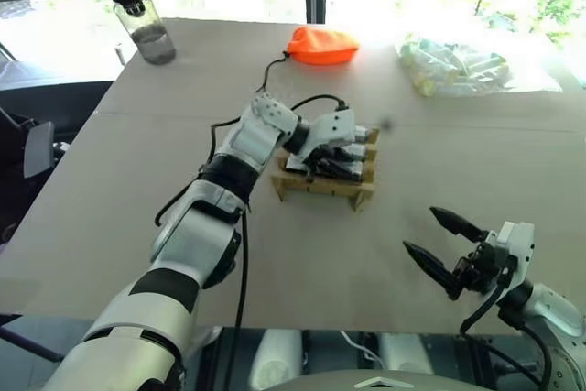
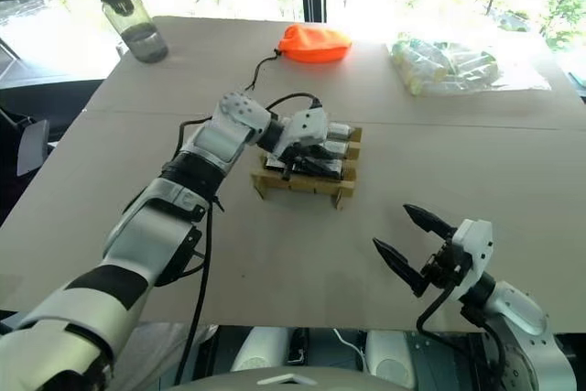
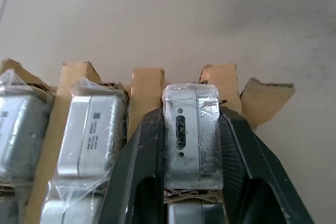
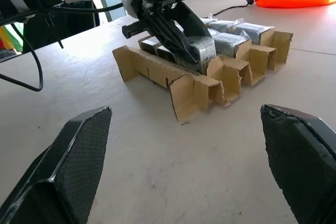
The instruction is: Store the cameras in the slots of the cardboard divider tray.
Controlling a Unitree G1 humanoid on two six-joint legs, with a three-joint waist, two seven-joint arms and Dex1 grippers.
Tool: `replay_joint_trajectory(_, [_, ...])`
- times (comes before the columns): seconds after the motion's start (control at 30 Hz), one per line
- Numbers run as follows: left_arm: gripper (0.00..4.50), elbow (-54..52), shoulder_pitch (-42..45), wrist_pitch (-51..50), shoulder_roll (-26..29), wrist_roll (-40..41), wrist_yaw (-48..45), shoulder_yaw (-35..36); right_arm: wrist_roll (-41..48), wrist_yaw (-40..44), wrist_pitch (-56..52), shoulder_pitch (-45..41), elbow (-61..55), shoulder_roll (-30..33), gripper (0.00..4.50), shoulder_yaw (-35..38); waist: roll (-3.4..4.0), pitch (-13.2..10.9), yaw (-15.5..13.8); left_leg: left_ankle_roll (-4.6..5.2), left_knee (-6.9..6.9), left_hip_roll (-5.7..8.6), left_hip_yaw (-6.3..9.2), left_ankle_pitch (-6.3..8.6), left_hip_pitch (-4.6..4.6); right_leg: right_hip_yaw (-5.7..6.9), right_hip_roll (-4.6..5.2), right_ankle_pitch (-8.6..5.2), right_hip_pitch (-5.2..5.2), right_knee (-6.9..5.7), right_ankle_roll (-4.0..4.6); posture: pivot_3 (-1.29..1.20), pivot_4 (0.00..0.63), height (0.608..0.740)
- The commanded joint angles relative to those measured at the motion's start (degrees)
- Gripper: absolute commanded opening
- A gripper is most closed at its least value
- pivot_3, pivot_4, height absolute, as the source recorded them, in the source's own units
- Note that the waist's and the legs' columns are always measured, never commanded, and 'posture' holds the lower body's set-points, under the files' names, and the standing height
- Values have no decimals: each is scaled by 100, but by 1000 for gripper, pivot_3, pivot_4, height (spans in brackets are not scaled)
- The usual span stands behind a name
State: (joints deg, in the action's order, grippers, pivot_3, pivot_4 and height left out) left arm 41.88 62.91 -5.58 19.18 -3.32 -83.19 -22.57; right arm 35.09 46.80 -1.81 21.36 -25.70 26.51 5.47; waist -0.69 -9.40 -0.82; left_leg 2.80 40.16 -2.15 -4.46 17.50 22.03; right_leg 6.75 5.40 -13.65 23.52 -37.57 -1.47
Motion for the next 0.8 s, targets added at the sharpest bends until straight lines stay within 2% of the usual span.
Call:
replay_joint_trajectory(0.03, [773, 36, 49, 343, 28, -127, -90, -71, 10, 66, 121, -13, -107, -34, 4500, 93, 0, 0, -1, 0, 0, 0, 0, 0, 0, 0, 0, 0, 0, 1, 0, 0, 150, 726])
replay_joint_trajectory(0.2, [773, 90, 60, 395, 1, -134, -60, -19, 18, 107, 122, -30, -101, -37, 4500, 118, 0, 0, -1, 0, 0, 0, 1, 0, 0, 1, 0, 0, 0, -1, 0, 0, 150, 726])
replay_joint_trajectory(0.23, [1802, 94, 64, 414, 5, -129, -65, -13, 19, 120, 127, -28, -96, -36, 4500, 124, 0, 0, -2, 0, 0, 0, 1, 0, 0, 1, 0, 0, 0, 0, 0, 0, 150, 726])
replay_joint_trajectory(0.3, [2645, 90, 75, 386, -2, -112, -17, 34, 6, 157, 145, -21, -74, -28, 4500, 126, 0, 0, -3, 0, 0, 0, 0, 0, -1, 0, 0, 0, 0, 0, 0, 0, 150, 726])
replay_joint_trajectory(0.37, [3709, 77, 82, 422, 8, -157, 86, 51, -8, 180, 151, -28, -59, -25, 4500, 118, 0, 0, -3, 0, 0, 0, 1, 0, -1, 1, 0, 0, -1, -1, 0, 0, 150, 726])
replay_joint_trajectory(0.43, [4477, 16, 73, 289, -20, -114, 142, 103, -23, 208, 154, -36, -43, -27, 4500, 105, 0, 0, -10, 0, 1, -1, 2, 0, -1, 1, 1, 0, -1, -3, 0, 0, 150, 726])
replay_joint_trajectory(0.6, [4477, -840, -176, -13, 243, 150, 71, 301, -83, 286, 191, 14, -21, -27, 4500, 61, 0, 0, 7, 1, 2, -2, 1, 0, -2, 0, 1, 0, -1, -5, 0, 0, 150, 726])
replay_joint_trajectory(0.8, [4477, -2993, -1133, -1194, 834, 1314, 223, 1334, -29, 457, 199, -60, 187, 111, 4500, 288, 3, 0, 19, 0, -1, -12, -5, 0, -3, -8, 3, 1, 5, -4, 1, 0, 150, 726])
